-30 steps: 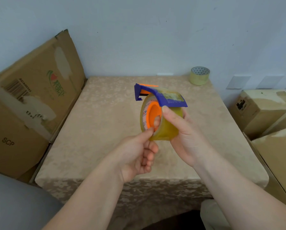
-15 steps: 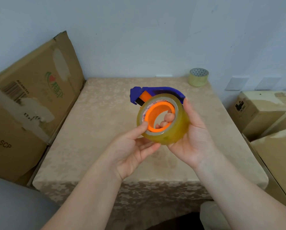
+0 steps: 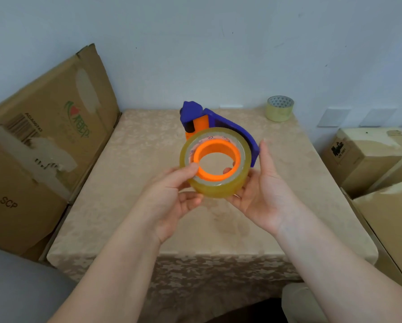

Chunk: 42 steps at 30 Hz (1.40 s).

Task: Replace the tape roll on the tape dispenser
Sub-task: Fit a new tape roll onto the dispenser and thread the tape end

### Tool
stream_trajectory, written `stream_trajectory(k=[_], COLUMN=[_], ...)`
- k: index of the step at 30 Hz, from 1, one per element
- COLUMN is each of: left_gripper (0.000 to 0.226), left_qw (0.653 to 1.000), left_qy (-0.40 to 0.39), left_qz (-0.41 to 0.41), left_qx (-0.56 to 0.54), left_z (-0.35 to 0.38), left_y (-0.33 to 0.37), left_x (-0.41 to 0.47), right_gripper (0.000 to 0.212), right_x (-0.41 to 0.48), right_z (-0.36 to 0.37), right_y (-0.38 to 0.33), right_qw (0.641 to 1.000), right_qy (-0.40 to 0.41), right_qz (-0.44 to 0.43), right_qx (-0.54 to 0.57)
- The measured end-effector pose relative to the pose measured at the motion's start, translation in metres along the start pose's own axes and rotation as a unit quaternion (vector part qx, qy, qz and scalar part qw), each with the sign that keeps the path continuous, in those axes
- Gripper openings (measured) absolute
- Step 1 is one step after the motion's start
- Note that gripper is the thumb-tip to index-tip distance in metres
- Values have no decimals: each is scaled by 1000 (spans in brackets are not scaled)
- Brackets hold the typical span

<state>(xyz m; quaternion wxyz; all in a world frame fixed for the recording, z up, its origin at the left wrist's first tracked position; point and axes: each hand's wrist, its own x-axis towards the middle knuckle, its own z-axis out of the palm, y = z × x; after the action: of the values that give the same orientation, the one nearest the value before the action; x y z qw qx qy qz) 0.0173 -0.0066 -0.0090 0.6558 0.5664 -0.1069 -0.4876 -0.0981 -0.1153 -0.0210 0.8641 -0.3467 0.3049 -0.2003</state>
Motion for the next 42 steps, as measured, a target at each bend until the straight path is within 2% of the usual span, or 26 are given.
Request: stream_trajectory(k=[5, 8, 10, 13, 15, 19, 22, 25, 29, 32, 35, 36, 39, 42], left_gripper=[21, 24, 27, 36, 42, 48, 57, 51, 36, 36, 34, 39, 66, 74], left_qw=[992, 982, 979, 971, 967, 973, 962, 956, 971, 976, 976, 973, 945, 879], left_qy=[15, 26, 40, 64, 65, -10, -43, -24, 31, 27, 4, -7, -12, 18], left_qz=[36, 53, 62, 80, 94, 108, 125, 109, 76, 71, 95, 104, 149, 232], left_qx=[118, 178, 191, 216, 229, 203, 240, 270, 226, 205, 197, 204, 292, 417], left_z=[-8, -9, -8, -7, -6, -2, 0, 3, -2, -7, -6, -5, -5, -3], left_y=[6, 6, 4, 1, 0, 0, -4, -7, -3, -1, -2, -2, -7, -9], left_x=[-1, 0, 0, 2, 2, -4, -5, -4, 1, 3, 2, 1, 2, 1], right_gripper=[56, 37, 34, 25, 28, 23, 20, 25, 18, 6, 16, 19, 19, 19], right_x=[0, -4, -4, -1, -1, -1, -3, -3, -1, -3, -2, -1, -1, -1], right_z=[-7, -8, -8, -7, -5, -6, -7, -6, -6, -6, -7, -8, -10, -12], right_y=[-3, -6, -2, 7, 10, 7, 8, 11, 8, 7, 7, 7, 8, 10], right_qw=[997, 990, 984, 993, 997, 996, 990, 990, 997, 998, 997, 995, 989, 987], right_qy=[33, 19, 22, 32, 37, 50, 75, 87, 71, 63, 62, 65, 78, 91], right_qz=[11, 8, 8, 32, 40, 58, 82, 78, 39, 21, 41, 55, 86, 96], right_qx=[-72, -136, -175, -108, -46, 40, 86, 81, 21, -20, 19, 43, 86, 96])
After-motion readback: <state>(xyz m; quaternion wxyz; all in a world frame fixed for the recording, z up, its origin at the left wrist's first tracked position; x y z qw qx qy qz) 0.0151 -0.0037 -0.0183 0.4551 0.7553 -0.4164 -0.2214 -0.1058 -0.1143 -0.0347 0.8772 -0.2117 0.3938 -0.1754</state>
